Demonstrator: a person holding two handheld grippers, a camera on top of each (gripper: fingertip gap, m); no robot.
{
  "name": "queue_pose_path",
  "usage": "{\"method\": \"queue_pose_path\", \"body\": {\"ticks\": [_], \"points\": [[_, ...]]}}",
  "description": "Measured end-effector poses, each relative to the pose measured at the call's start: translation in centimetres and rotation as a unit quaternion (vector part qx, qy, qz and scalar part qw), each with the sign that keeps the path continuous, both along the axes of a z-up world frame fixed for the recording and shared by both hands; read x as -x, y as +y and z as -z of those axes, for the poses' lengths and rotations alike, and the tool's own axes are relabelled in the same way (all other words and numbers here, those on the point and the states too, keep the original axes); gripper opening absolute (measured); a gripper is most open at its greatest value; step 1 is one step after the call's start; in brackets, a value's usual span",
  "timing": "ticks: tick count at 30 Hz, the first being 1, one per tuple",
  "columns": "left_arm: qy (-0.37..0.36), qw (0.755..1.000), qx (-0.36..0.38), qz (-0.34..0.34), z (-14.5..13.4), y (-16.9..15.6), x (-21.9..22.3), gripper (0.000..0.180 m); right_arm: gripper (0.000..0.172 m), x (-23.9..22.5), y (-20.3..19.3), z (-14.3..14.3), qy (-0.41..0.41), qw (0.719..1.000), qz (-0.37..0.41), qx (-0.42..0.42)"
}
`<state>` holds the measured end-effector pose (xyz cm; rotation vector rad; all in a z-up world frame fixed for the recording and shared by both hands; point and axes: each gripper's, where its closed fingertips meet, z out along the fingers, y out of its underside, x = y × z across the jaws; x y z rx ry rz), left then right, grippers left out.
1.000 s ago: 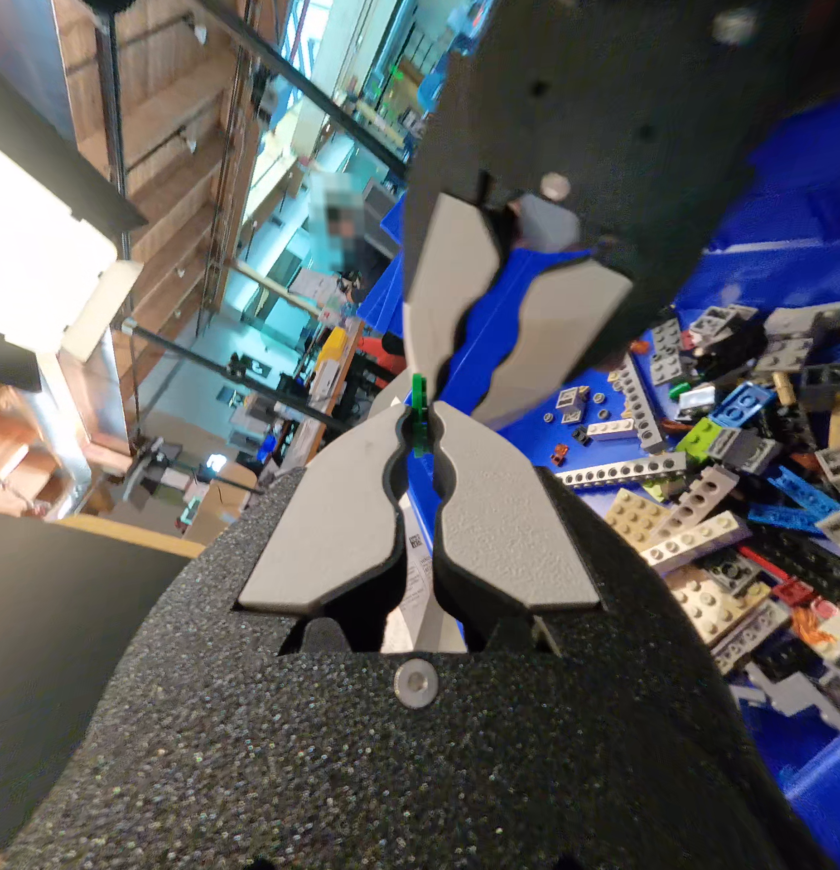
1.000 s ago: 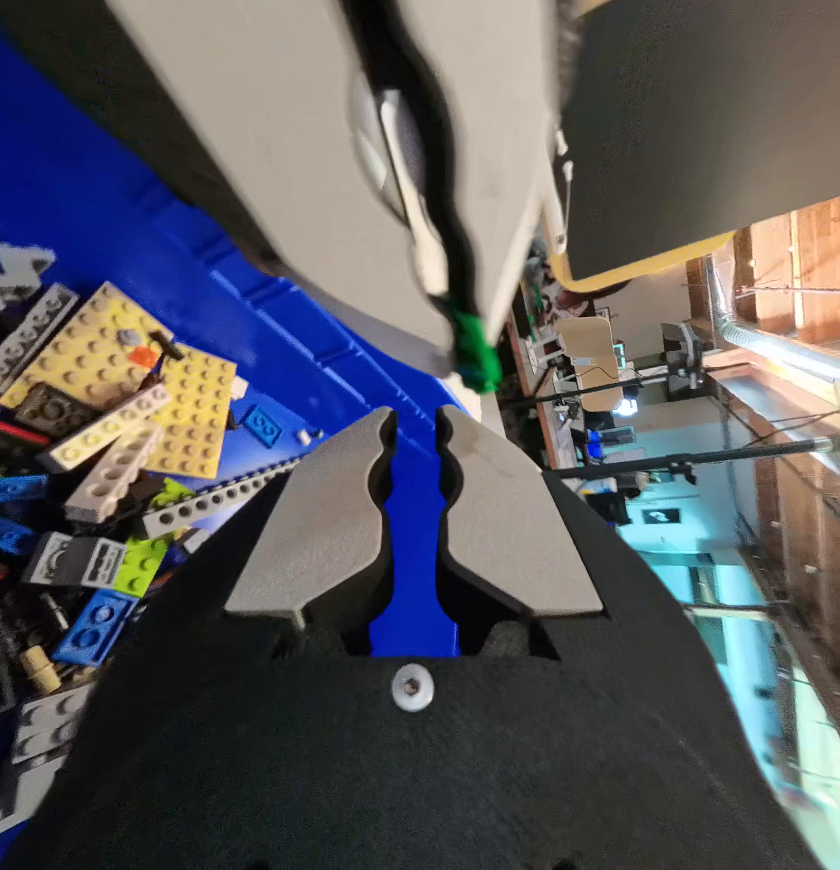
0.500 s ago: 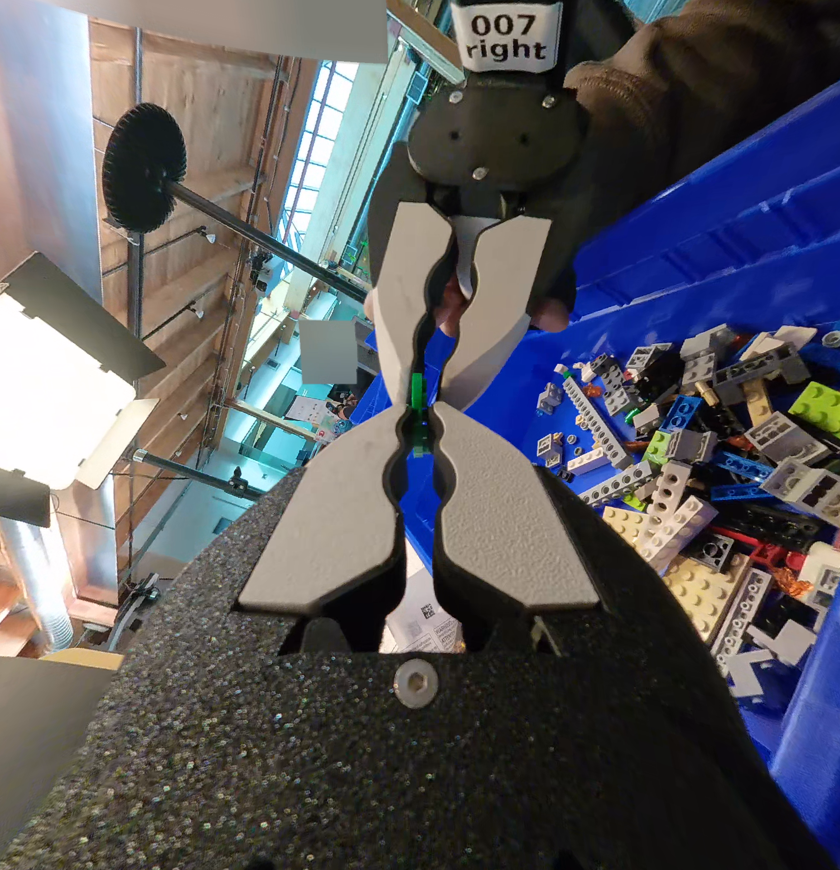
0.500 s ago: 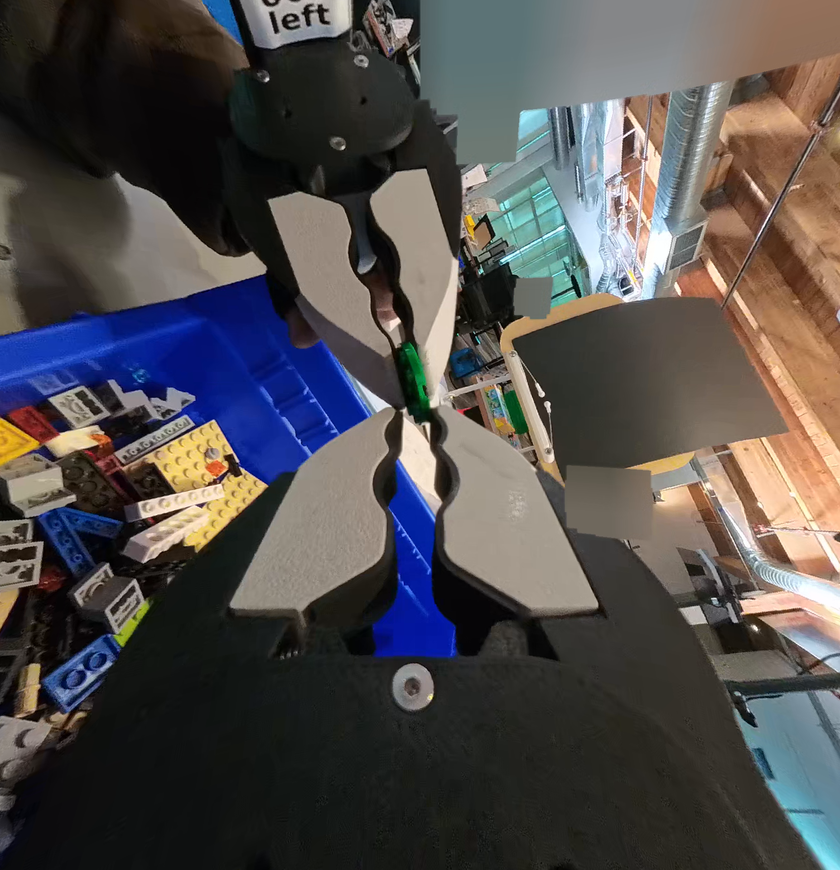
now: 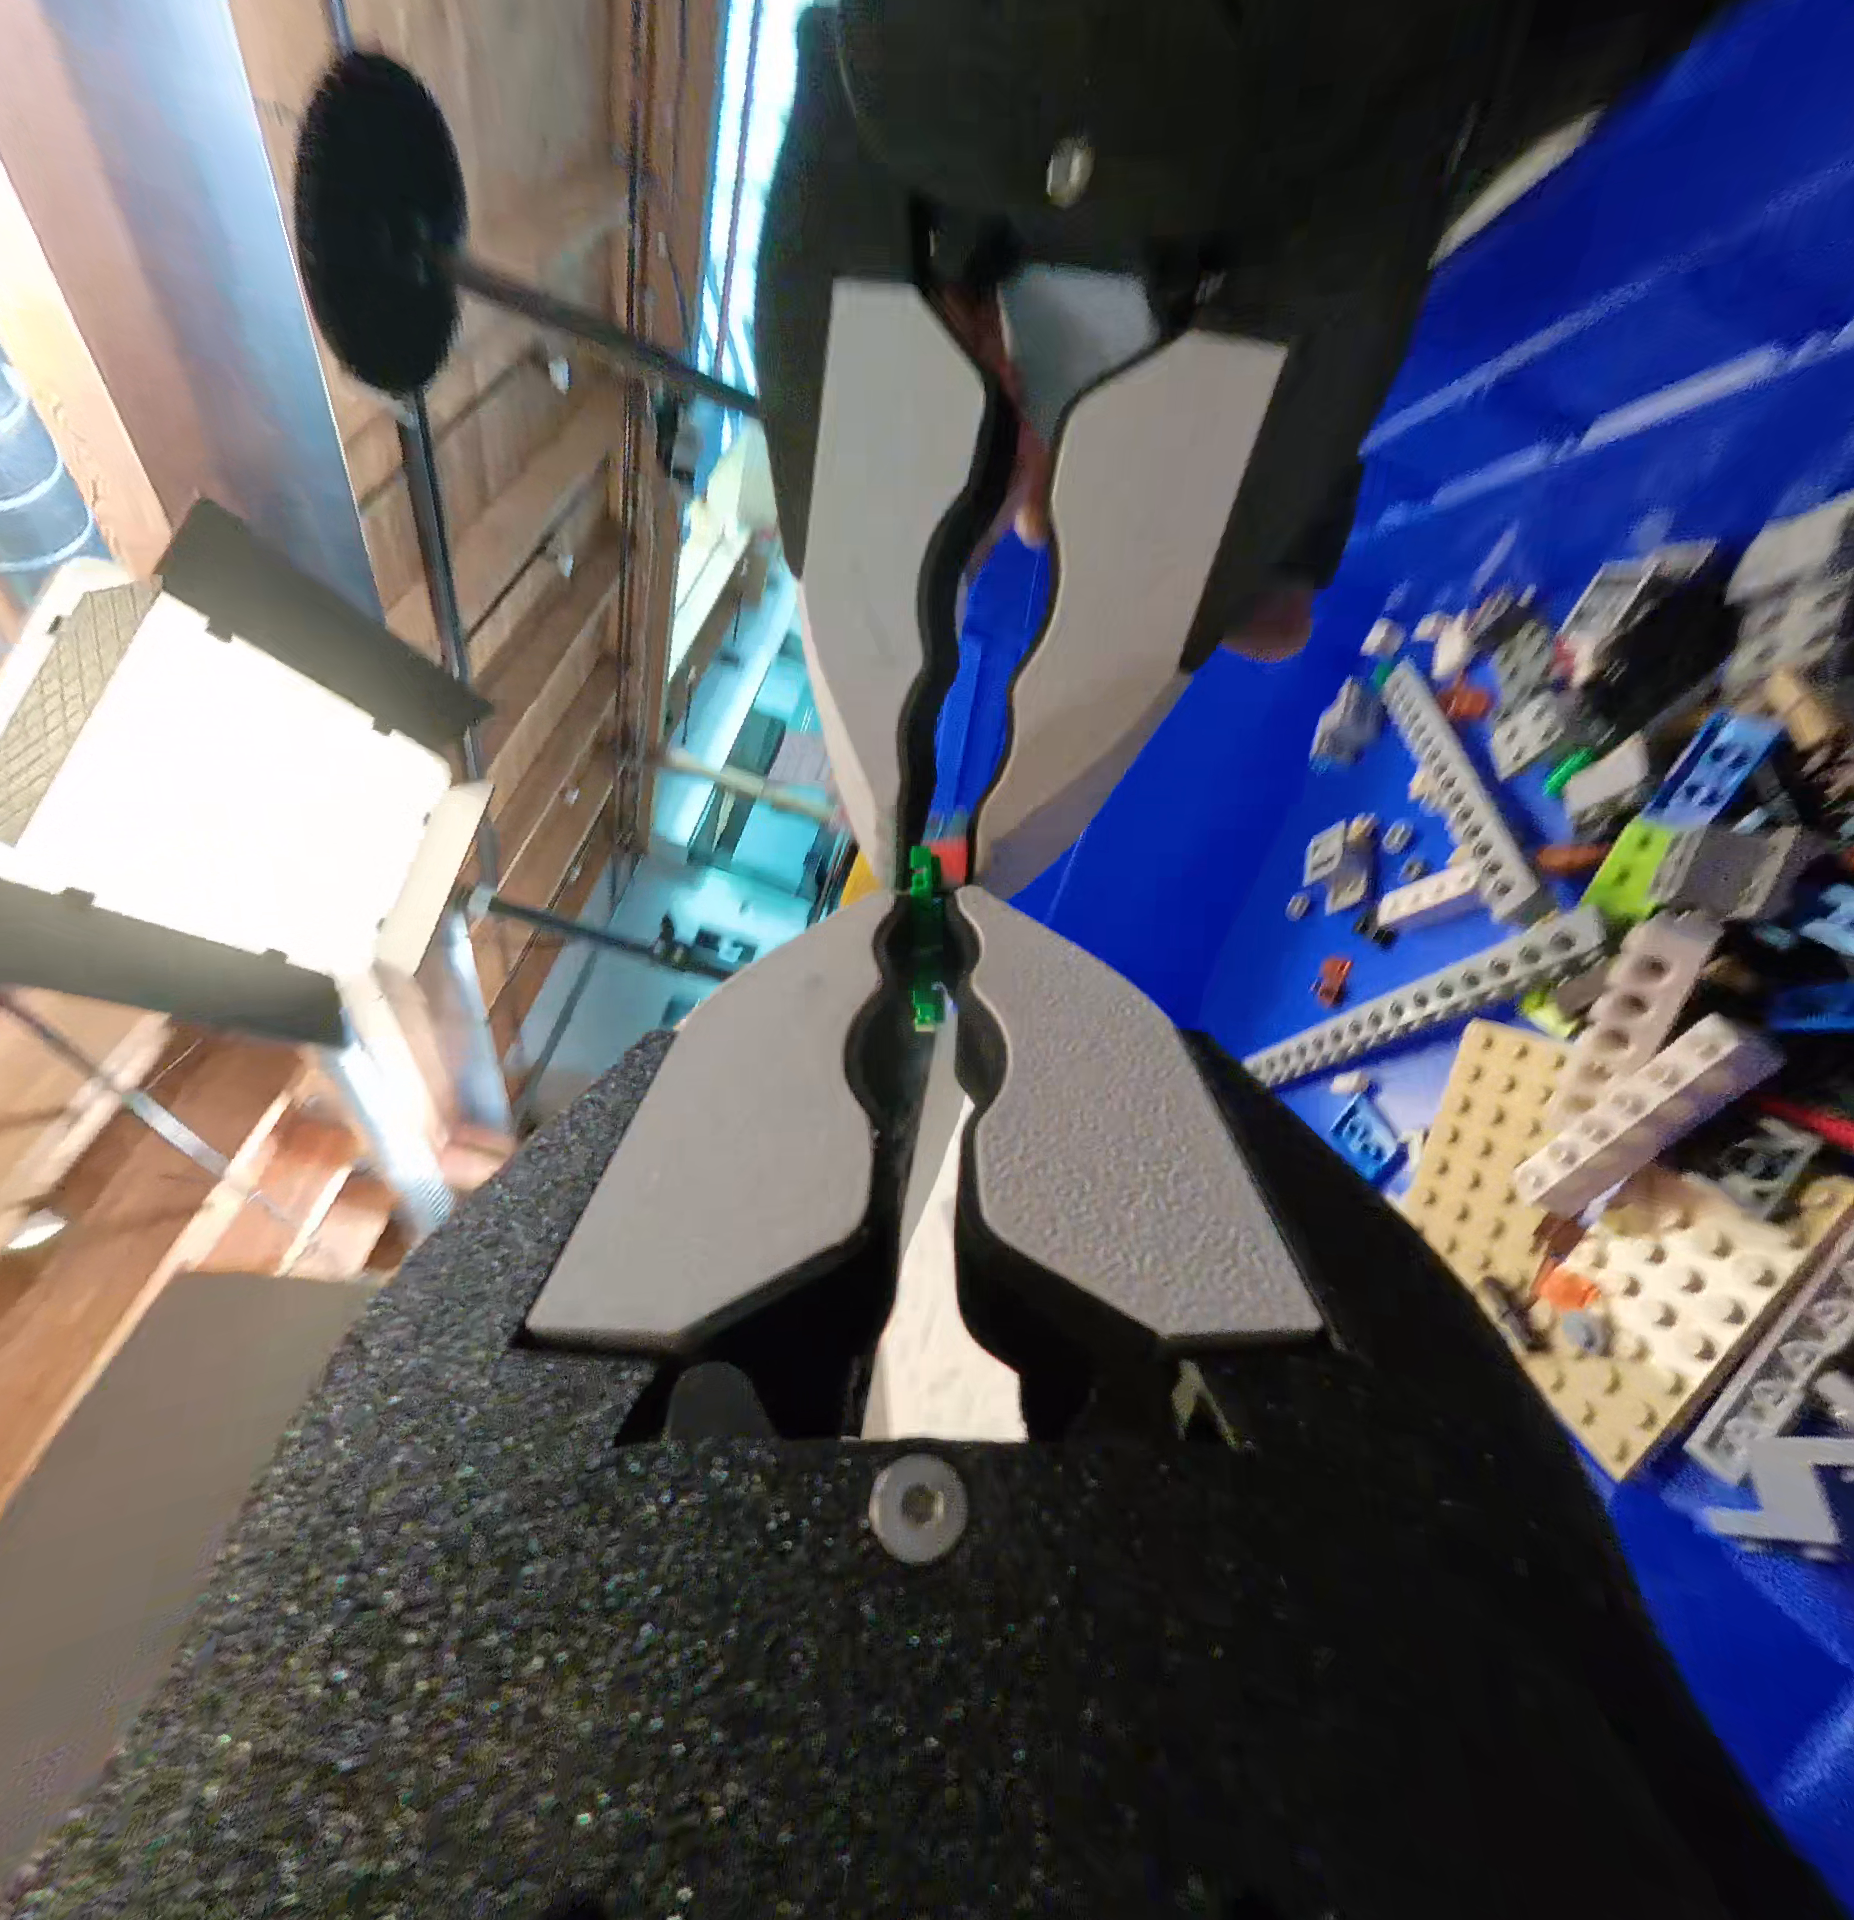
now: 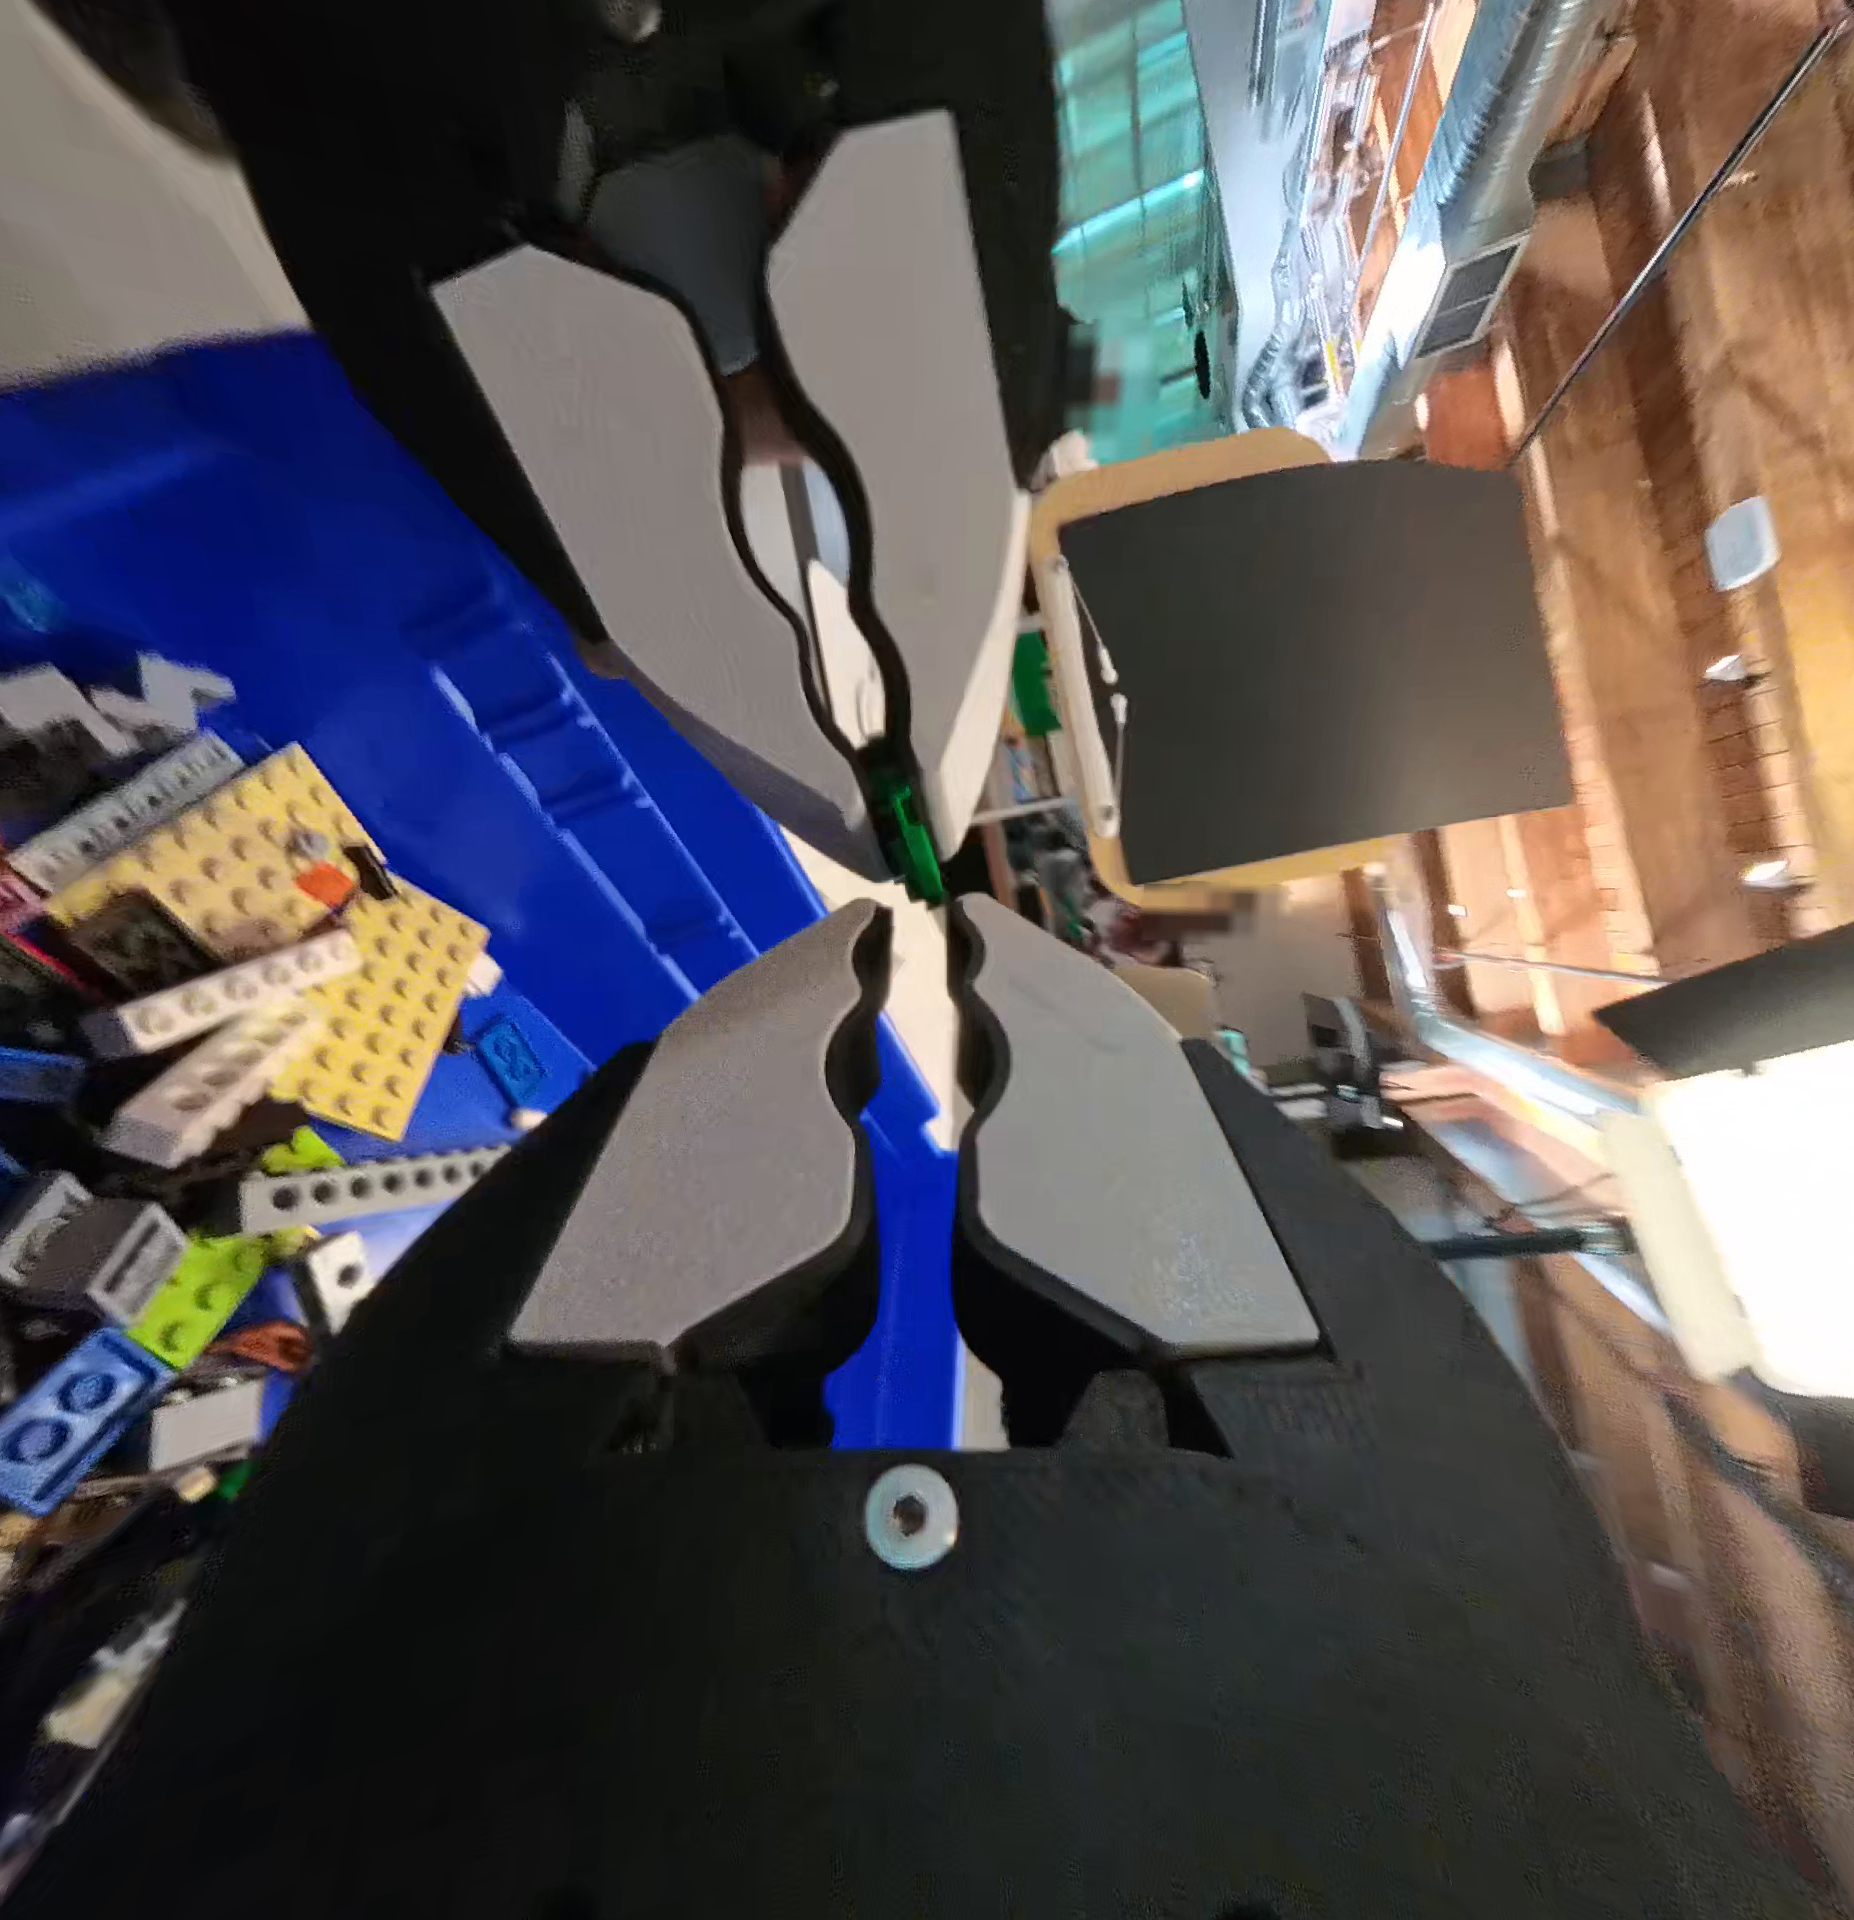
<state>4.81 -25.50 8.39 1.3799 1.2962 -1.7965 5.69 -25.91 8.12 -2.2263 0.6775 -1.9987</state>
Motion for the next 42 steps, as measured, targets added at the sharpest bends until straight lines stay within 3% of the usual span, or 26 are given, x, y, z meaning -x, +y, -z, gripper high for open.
{"method": "queue_pose_path", "body": {"ticks": [3,8,16,19,23,27,30,36,42], "points": [[0.029,0.998,-0.002,0.062,-0.4,1.0,1.0,0.003,0.014,0.1,0.1,-0.3,-0.008,0.998,-0.036,-0.041],[0.051,0.995,-0.021,0.08,-0.2,0.8,1.1,0.004,0.009,-0.2,0.7,0.2,0.002,0.997,-0.06,-0.043],[-0.026,0.996,-0.054,-0.065,1.9,-1.6,-0.9,0.004,0.007,-0.1,-1.3,1.5,0.059,0.998,0.035,0.011],[0.05,0.993,-0.09,-0.051,1.8,-1.8,-1.5,0.004,0.006,-0.3,-1.9,1.5,0.048,0.997,0.048,-0.042],[0.184,0.972,-0.149,-0.01,0.7,-1.6,-2.4,0.005,0.008,-0.1,-3.2,1.1,0.037,0.988,0.071,-0.134],[0.234,0.957,-0.173,0.014,0.3,-1.5,-2.2,0.005,0.01,-0.7,-2.8,1.1,0.032,0.983,0.071,-0.166],[0.219,0.961,-0.166,0.011,0.4,-1.5,-2.0,0.005,0.011,-1.1,-2.4,1.2,0.034,0.98,0.07,-0.182],[0.119,0.986,-0.114,-0.026,1.0,-1.4,-1.1,0.004,0.012,-1.3,-1.9,1.7,0.044,0.983,0.075,-0.162],[0.109,0.987,-0.109,-0.049,1.5,-1.7,-1.2,0.004,0.014,-1.1,-2.2,2.7,0.06,0.987,0.096,-0.118]]}}
